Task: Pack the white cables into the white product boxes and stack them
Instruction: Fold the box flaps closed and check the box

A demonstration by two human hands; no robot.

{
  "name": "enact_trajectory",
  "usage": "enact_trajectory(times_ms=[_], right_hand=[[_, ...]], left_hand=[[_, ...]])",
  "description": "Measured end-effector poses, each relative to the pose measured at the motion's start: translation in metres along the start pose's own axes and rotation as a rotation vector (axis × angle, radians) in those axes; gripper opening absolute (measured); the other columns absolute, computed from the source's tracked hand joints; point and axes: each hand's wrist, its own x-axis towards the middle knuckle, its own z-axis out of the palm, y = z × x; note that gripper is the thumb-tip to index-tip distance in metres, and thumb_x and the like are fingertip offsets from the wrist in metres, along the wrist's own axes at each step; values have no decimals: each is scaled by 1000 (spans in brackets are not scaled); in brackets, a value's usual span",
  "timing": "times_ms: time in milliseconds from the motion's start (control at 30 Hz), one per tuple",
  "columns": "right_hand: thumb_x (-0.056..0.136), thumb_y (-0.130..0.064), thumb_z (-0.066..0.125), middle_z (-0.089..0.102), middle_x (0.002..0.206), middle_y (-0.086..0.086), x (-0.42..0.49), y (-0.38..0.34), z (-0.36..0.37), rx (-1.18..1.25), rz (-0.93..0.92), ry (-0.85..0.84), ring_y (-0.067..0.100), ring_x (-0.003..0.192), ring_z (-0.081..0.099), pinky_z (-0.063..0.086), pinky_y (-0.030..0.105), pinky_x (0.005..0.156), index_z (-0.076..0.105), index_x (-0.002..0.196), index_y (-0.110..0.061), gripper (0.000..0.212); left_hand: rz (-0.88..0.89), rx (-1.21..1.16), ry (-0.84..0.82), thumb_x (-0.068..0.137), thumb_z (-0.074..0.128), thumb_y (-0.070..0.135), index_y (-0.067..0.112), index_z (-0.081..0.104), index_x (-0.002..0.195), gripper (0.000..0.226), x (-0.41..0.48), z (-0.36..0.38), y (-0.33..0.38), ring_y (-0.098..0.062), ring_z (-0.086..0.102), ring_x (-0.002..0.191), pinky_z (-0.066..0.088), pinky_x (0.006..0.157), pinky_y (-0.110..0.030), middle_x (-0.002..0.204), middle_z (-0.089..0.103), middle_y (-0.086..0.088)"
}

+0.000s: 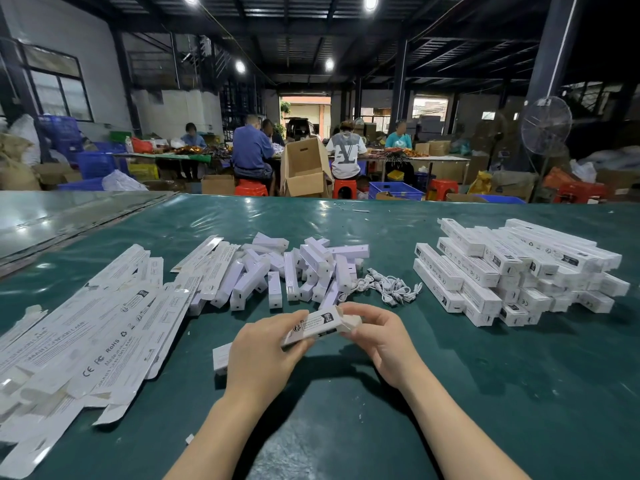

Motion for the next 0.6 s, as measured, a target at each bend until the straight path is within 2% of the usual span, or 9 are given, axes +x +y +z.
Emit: enact_trajectory(times_ms=[67,167,300,367,433,500,533,600], right_hand=[[70,18,60,67,73,6,-2,-1,2,-65,-26,2,18,69,57,49,25,70,68,81,-5,27],[81,16,54,67,70,4,-3,1,5,-121,-52,14,7,59,60,52,18,61,66,79,-8,27],[83,11,54,63,69,6,-2,1,6,-189,-54,35,14,59,53,49,21,59,65,73,-10,26],[82,10,54,55,60,3,-3,1,7,-254,-62,51,13,55,44,42,20,55,62,69,-11,27],[81,6,54,49,51,-8,-3,3,7,-587,-138,96,10,51,39,33,23,53,61,67,-15,26],[84,-3,52,60,63,-8,-4,6,10,-1082,-244,70,16,62,50,35,28,60,65,78,-13,17],[86,-6,51,67,76,-2,-5,8,12,-1202,-291,72,23,73,56,37,31,67,65,88,-12,15],[88,-6,50,70,92,3,-7,9,17,-1105,-348,121,25,82,61,39,30,74,61,108,-15,24]], left_hand=[[8,12,-11,69,81,22,21,72,103,35,0,0,-1,-18,67,89,50,76,-34,98,72,5],[10,26,-17,68,81,20,21,72,104,36,0,0,-1,-18,67,88,49,75,-34,98,72,5],[13,42,2,66,82,19,20,72,102,37,0,-1,-2,-19,67,86,48,73,-33,95,73,4],[23,48,-14,67,82,19,21,73,101,36,-1,0,-2,-19,67,87,48,74,-33,96,73,5],[14,65,-71,72,78,23,24,71,105,34,-1,1,-2,-17,65,92,46,78,-31,99,72,9],[14,119,-140,77,71,30,30,68,109,31,-1,2,-2,-15,62,98,42,81,-29,103,70,13],[7,130,-149,78,69,31,31,67,109,31,-1,1,-2,-15,61,99,41,82,-29,104,69,13],[-10,111,-121,77,71,27,28,68,107,31,0,1,-2,-18,62,97,43,81,-31,102,70,10]])
